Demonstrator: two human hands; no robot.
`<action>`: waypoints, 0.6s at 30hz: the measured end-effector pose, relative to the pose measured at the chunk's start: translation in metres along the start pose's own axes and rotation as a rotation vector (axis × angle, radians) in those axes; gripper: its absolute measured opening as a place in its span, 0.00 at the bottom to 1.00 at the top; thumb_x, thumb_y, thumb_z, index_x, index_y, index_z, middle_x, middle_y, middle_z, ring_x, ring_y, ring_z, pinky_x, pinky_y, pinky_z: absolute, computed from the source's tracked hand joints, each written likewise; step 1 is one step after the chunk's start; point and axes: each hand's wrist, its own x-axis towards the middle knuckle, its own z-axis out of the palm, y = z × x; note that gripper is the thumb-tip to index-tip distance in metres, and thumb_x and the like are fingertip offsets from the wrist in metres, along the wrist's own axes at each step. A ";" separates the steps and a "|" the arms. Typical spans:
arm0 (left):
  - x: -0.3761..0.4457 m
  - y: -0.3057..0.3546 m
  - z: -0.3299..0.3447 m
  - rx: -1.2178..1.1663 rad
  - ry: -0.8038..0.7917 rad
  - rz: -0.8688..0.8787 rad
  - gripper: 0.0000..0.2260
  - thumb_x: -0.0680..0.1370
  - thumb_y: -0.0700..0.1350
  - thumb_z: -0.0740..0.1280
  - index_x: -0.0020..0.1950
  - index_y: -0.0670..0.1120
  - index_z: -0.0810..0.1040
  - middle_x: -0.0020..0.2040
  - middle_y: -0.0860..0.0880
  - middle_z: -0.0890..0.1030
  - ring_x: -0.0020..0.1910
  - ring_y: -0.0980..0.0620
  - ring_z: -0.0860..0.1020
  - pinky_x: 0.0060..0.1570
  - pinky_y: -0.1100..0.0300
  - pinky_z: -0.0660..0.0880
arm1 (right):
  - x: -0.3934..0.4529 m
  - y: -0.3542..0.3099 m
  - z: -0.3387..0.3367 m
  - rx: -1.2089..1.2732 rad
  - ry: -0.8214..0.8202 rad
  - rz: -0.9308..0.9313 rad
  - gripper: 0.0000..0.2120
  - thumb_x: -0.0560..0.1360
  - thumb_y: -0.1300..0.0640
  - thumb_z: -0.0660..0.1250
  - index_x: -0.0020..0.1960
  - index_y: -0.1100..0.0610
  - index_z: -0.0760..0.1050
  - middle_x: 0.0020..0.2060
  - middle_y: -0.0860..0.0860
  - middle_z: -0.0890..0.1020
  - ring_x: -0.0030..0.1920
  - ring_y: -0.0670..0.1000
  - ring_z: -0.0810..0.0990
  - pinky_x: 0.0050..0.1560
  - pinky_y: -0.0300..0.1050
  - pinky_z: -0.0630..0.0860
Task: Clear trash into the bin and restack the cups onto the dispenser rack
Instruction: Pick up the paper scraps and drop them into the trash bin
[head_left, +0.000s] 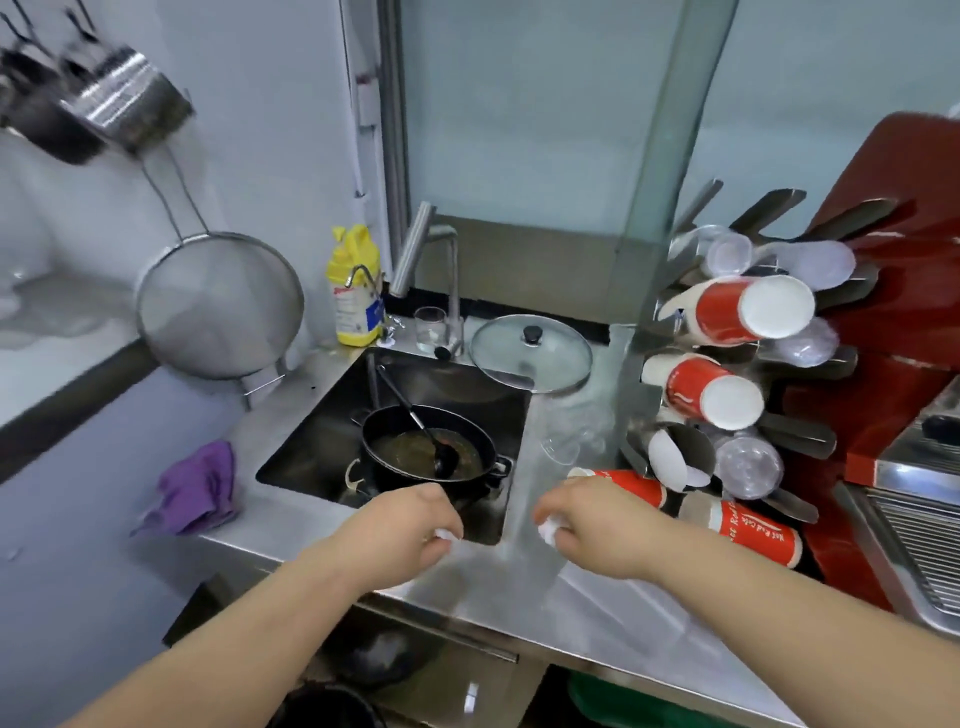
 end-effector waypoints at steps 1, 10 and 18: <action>-0.008 -0.007 -0.007 -0.002 0.006 -0.007 0.10 0.78 0.47 0.65 0.58 0.52 0.82 0.56 0.56 0.78 0.53 0.56 0.78 0.52 0.67 0.70 | 0.010 -0.009 -0.002 -0.003 -0.004 -0.016 0.14 0.75 0.56 0.61 0.59 0.47 0.77 0.54 0.50 0.80 0.57 0.52 0.76 0.53 0.42 0.69; -0.072 -0.066 -0.040 -0.111 0.053 -0.076 0.09 0.77 0.44 0.67 0.56 0.50 0.83 0.53 0.54 0.79 0.46 0.62 0.76 0.52 0.67 0.74 | 0.079 -0.083 -0.009 0.109 -0.062 -0.100 0.14 0.75 0.54 0.62 0.58 0.45 0.78 0.53 0.43 0.79 0.53 0.45 0.75 0.56 0.38 0.71; -0.091 -0.086 -0.059 -0.109 0.119 -0.256 0.09 0.77 0.46 0.69 0.55 0.53 0.83 0.50 0.62 0.74 0.45 0.61 0.77 0.52 0.61 0.76 | 0.123 -0.108 -0.012 0.243 -0.064 -0.196 0.13 0.73 0.52 0.65 0.57 0.45 0.78 0.47 0.41 0.79 0.46 0.42 0.78 0.50 0.37 0.75</action>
